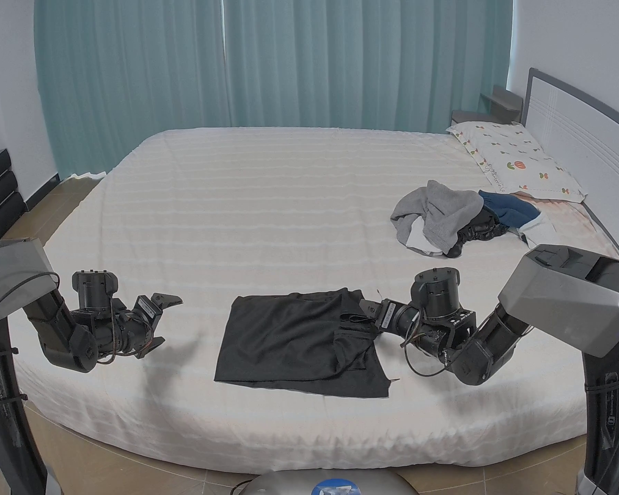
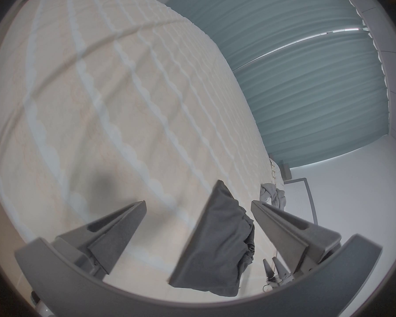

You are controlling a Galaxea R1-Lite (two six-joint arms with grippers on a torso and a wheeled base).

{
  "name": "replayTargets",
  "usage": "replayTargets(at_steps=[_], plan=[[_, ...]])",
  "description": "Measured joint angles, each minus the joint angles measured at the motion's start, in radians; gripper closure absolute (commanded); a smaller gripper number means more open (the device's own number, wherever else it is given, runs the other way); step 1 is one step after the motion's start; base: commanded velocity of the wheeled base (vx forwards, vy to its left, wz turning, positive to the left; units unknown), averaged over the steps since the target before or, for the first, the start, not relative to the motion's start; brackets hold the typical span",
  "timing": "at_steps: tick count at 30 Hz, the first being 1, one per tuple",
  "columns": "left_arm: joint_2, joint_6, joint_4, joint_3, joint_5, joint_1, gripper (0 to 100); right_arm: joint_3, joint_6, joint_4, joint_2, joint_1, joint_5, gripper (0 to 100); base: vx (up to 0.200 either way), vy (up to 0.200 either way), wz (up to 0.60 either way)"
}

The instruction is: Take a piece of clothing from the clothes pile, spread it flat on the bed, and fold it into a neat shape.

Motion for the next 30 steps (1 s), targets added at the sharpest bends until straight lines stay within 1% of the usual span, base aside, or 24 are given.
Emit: replayTargets(at_steps=[3,7,10,12,19,26,30], plan=[[0.002,0.011,0.003,0.000,0.000,-0.001,0,-0.045,-0.005,0.066,0.010,0.006,-0.054,0,0.000,0.000,0.00],[0.003,0.017,0.004,0.002,-0.001,-0.002,0,-0.061,-0.035,0.111,0.028,0.027,-0.086,0,0.000,0.000,0.00],[0.004,0.018,0.005,0.002,-0.001,-0.001,0,-0.075,-0.060,0.150,0.039,0.036,-0.130,0,0.000,0.000,0.00],[0.004,0.019,0.005,0.002,-0.001,-0.003,0,-0.087,-0.069,0.173,0.044,0.036,-0.147,0,0.000,0.000,0.00],[0.005,0.019,0.006,0.001,-0.001,-0.001,0,-0.107,-0.087,0.237,0.059,0.049,-0.167,0,0.000,0.000,0.00],[0.005,0.019,0.006,0.001,-0.001,-0.003,0,-0.116,-0.094,0.247,0.074,0.056,-0.172,0,0.000,0.000,0.00],[0.005,0.019,0.006,0.001,-0.001,-0.003,0,-0.094,-0.115,0.249,0.074,0.059,-0.173,0,0.000,0.000,0.00]])
